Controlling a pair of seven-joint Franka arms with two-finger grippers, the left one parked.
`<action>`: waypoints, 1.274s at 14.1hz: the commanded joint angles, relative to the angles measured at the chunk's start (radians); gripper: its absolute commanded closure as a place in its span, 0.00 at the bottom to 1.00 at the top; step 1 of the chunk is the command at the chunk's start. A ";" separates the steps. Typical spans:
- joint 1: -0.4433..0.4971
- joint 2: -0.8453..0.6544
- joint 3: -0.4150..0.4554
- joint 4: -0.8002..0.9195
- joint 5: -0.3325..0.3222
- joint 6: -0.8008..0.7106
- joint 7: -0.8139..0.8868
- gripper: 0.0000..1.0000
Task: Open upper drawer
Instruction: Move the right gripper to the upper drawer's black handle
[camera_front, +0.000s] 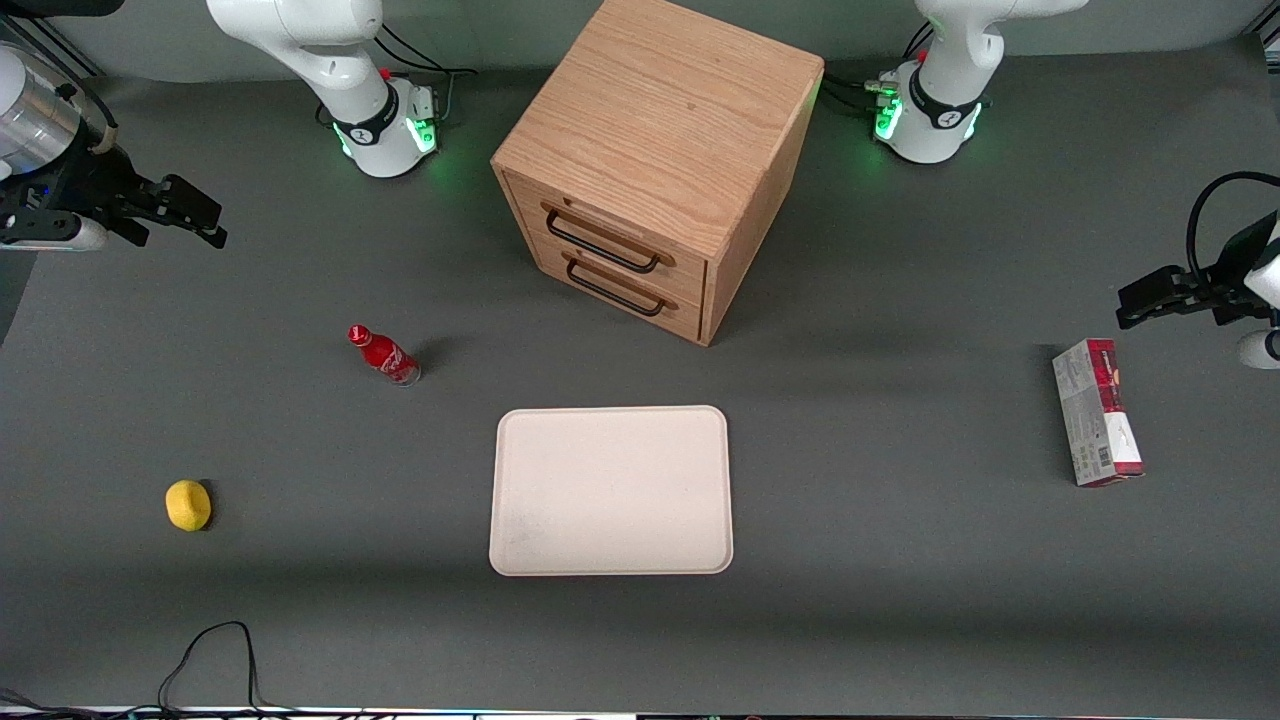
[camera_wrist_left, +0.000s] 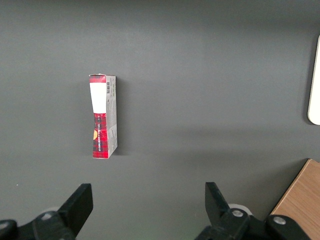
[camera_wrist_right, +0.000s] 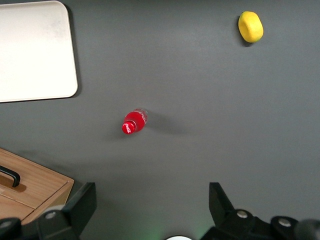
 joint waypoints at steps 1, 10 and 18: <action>0.000 0.047 0.000 0.056 0.025 -0.026 -0.018 0.00; 0.008 0.350 0.247 0.395 0.011 -0.043 0.085 0.00; 0.024 0.479 0.646 0.450 0.013 -0.042 -0.181 0.00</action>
